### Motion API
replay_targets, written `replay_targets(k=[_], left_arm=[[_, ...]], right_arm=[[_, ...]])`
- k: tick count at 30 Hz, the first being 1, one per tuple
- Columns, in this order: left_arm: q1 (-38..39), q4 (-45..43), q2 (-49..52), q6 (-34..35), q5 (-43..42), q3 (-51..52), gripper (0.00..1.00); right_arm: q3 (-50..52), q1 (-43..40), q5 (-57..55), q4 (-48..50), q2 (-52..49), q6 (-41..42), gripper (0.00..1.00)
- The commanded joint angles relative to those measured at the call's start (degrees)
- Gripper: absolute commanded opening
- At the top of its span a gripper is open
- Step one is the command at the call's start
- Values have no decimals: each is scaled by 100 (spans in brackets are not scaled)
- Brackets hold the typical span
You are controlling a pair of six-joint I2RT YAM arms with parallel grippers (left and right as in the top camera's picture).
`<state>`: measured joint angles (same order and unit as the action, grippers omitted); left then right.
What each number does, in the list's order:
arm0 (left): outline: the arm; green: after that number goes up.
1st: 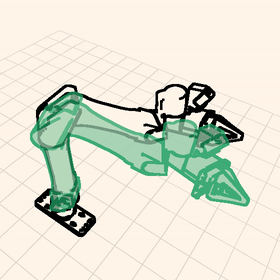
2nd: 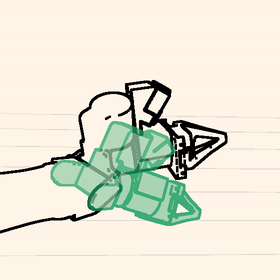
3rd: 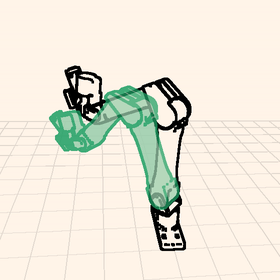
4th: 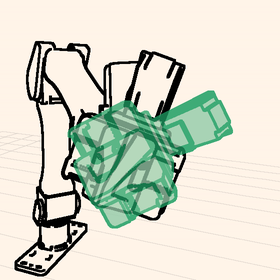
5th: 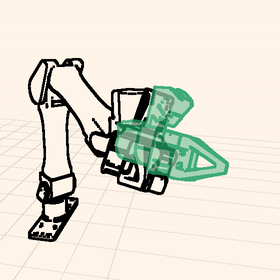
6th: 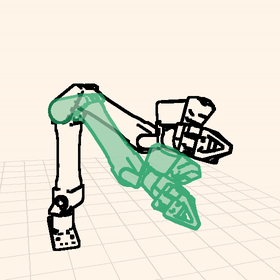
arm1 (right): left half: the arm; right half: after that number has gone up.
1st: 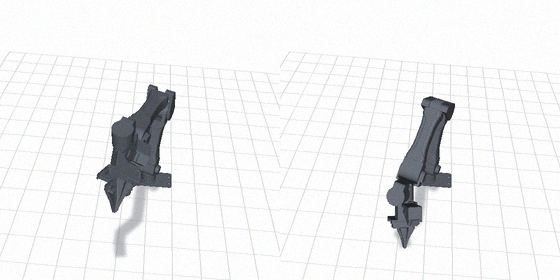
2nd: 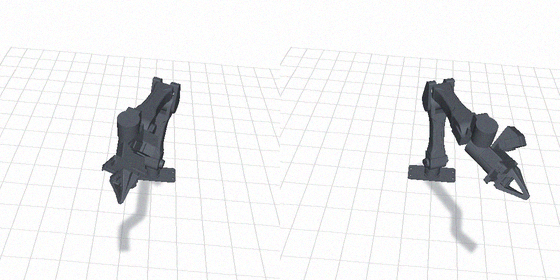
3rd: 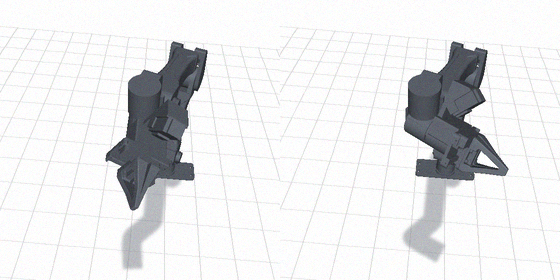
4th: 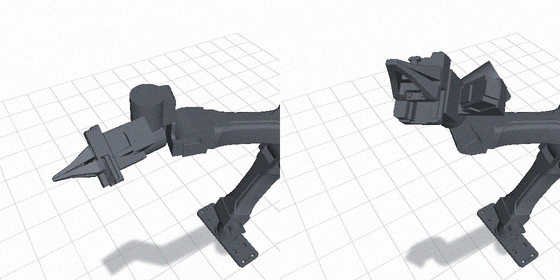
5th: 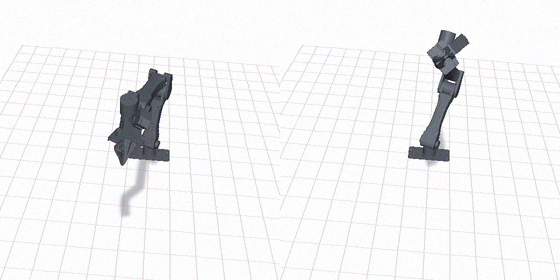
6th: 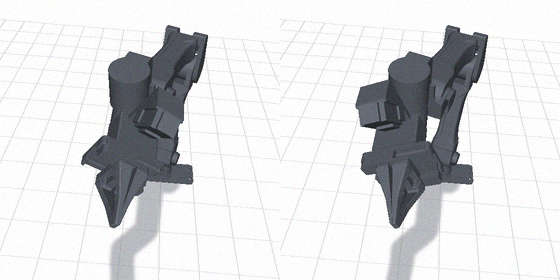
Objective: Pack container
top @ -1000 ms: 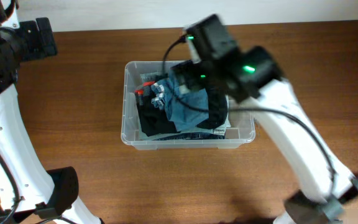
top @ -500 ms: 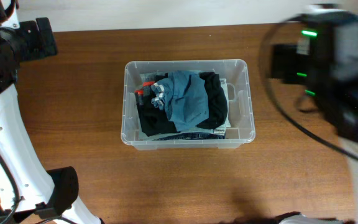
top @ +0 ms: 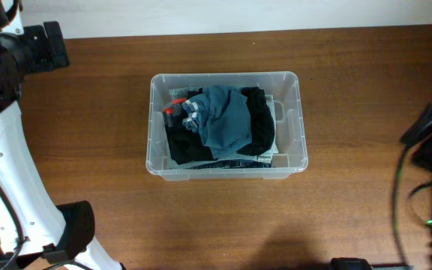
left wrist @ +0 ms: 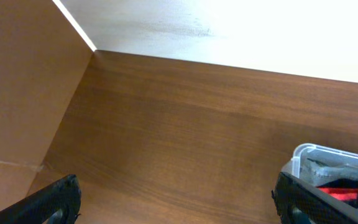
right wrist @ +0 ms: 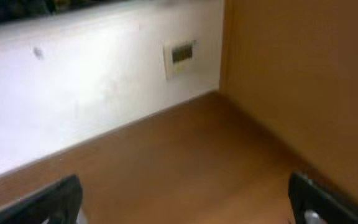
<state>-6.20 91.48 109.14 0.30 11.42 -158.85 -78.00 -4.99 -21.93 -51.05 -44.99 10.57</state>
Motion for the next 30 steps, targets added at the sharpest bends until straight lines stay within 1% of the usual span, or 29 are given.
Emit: replay_targets(k=[1,3,6,8,13,18,21,24,30], left_arm=[[-24,-4,-129,55,39,13,99],[-24,-4,-129,55,42,13,99],[-24,-2,-129,55,42,13,99],[-24,-4,-129,55,39,13,99],[-24,-4,-127,55,39,13,99],[-24,-4,-129,55,39,13,99],[-24,-4,-129,55,39,13,99],[-24,-4,-129,55,39,13,99],[-24,-4,-127,55,42,13,99]], right_arm=[[2205,-66,704,787,1023,48,98],[3220,-66,896,1320,1582,90,99],[4269,-66,933,1672,2234,87,99],[4865,-66,935,1718,2653,90,99],[5899,-66,979,1878,3615,92,98],[6487,-66,1003,1895,4500,92,98],[6747,-66,1132,2149,4437,87,98],[7003,-66,1250,2177,4437,87,98],[6985,-66,1233,2157,4393,85,98]])
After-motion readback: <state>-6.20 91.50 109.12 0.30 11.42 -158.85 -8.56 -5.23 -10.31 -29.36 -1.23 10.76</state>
